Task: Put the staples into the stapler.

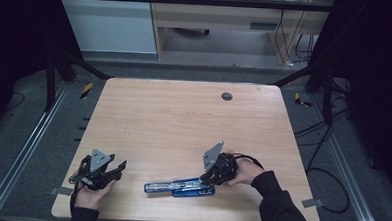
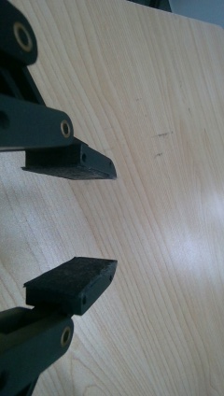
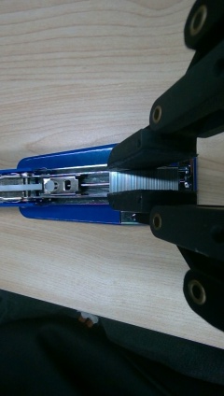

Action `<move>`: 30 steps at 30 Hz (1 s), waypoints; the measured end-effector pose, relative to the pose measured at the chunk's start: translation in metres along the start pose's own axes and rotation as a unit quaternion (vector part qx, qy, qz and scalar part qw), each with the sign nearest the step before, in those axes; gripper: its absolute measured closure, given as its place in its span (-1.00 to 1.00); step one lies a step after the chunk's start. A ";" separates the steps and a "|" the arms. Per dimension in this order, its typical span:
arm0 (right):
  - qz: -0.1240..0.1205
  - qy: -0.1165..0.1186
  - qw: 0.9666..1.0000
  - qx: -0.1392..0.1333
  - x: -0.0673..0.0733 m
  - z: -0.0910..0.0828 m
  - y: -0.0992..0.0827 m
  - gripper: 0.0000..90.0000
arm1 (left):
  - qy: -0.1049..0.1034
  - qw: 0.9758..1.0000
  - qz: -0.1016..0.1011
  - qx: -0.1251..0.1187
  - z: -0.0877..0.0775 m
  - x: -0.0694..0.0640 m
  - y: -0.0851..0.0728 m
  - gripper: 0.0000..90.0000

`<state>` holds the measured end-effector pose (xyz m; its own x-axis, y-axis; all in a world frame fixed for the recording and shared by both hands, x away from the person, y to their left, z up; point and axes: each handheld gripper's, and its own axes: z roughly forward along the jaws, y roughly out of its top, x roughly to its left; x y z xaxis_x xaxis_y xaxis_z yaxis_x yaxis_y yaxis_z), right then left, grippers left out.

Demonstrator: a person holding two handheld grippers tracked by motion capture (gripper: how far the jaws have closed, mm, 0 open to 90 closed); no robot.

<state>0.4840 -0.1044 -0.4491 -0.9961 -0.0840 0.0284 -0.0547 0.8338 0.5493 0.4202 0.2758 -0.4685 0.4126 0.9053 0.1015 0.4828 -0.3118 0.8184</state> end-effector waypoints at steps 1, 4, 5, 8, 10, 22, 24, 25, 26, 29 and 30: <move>0.000 0.000 1.000 0.000 0.000 0.000 0.000 0.73 | 0.000 1.000 0.000 0.000 0.000 0.000 0.000 0.10; 0.003 -0.001 1.000 0.005 0.001 0.001 0.001 0.71 | 0.000 1.000 0.000 0.000 0.000 0.000 0.000 0.10; 0.003 -0.001 1.000 0.005 0.001 0.001 0.001 0.71 | 0.000 1.000 0.000 0.000 0.000 0.000 0.000 0.10; 0.006 0.001 1.000 0.005 0.001 0.001 0.002 0.64 | 0.000 1.000 0.000 0.000 0.000 0.000 0.000 0.10; 0.006 -0.001 1.000 0.007 0.001 0.001 0.002 0.63 | -0.001 1.000 0.000 0.000 0.000 0.000 0.000 0.10; 0.040 -0.056 0.997 -0.040 0.003 -0.014 0.001 0.53 | -0.003 1.000 -0.001 0.000 0.000 -0.001 0.000 0.10; 0.051 -0.068 0.995 -0.054 0.004 -0.016 0.000 0.51 | -0.003 1.000 -0.002 -0.001 0.000 -0.001 0.000 0.10; 0.057 -0.074 0.994 -0.062 0.004 -0.018 0.000 0.51 | -0.003 1.000 -0.002 -0.001 0.000 -0.001 0.000 0.10; 0.057 -0.074 0.994 -0.062 0.004 -0.018 0.000 0.51 | -0.003 1.000 -0.001 -0.001 0.000 -0.001 0.000 0.10; 0.070 -0.091 0.991 -0.068 0.007 -0.020 -0.001 0.49 | -0.005 1.000 -0.002 -0.002 0.000 -0.002 0.000 0.10; 0.073 -0.095 0.990 -0.072 0.008 -0.020 -0.001 0.49 | -0.005 1.000 -0.002 -0.001 0.000 -0.002 0.000 0.10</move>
<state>0.4770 -0.1174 -0.4329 -0.9885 0.1476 -0.0338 0.0880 0.7419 0.6648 0.4194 0.2741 -0.4681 0.4187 0.9033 0.0931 0.4820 -0.3079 0.8203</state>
